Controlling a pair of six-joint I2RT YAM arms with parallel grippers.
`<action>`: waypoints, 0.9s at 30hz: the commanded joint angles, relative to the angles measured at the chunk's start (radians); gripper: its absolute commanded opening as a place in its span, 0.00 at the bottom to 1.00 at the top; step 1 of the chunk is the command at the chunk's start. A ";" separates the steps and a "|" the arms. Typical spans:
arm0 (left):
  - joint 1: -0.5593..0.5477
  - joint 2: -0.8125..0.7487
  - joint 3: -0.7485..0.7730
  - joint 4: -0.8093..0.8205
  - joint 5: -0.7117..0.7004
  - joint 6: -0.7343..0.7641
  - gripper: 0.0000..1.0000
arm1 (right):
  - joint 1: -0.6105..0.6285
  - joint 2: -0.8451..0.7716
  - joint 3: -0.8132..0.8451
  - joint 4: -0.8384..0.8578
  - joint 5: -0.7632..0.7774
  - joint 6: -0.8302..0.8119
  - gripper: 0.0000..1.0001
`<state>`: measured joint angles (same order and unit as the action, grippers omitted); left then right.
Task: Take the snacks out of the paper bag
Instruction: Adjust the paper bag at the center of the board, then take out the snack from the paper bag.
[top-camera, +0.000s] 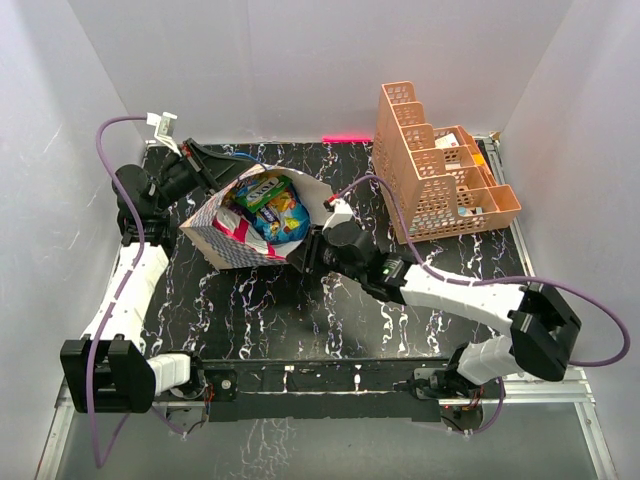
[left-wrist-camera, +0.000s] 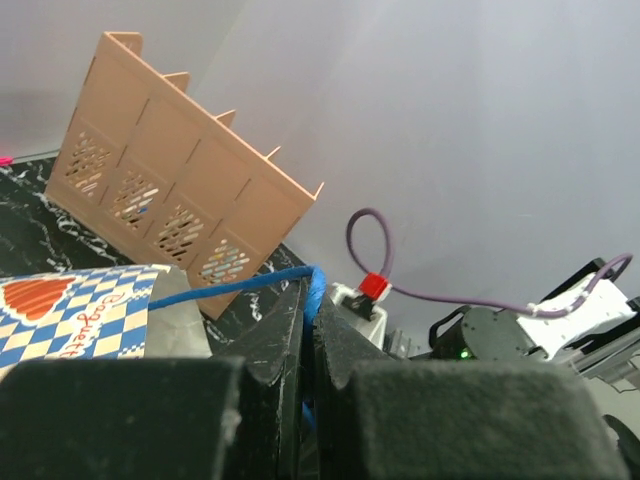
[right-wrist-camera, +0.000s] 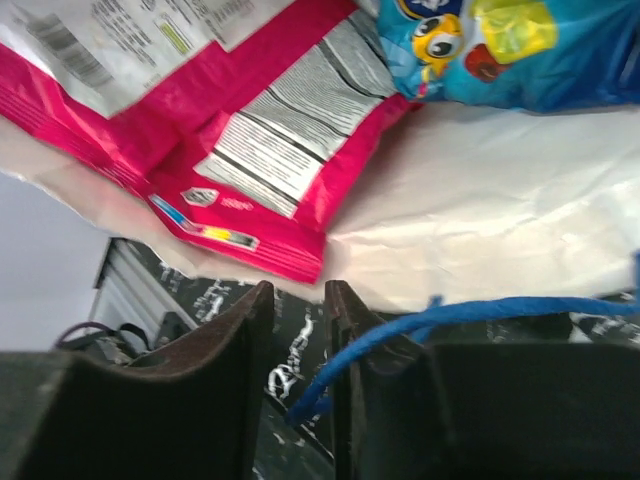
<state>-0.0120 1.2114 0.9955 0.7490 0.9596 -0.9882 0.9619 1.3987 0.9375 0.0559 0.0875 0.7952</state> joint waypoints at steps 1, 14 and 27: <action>-0.003 -0.047 0.019 -0.120 0.005 0.113 0.00 | 0.003 -0.094 0.003 -0.125 0.078 -0.100 0.37; -0.008 -0.027 0.049 -0.135 0.037 0.120 0.00 | 0.000 -0.279 0.185 -0.579 0.302 -0.479 0.87; -0.010 -0.039 0.120 -0.301 0.003 0.194 0.00 | -0.003 0.160 0.572 -0.176 0.081 -0.629 0.77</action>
<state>-0.0154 1.2053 1.0580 0.4862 0.9585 -0.8242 0.9611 1.4590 1.4567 -0.3340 0.3023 0.1715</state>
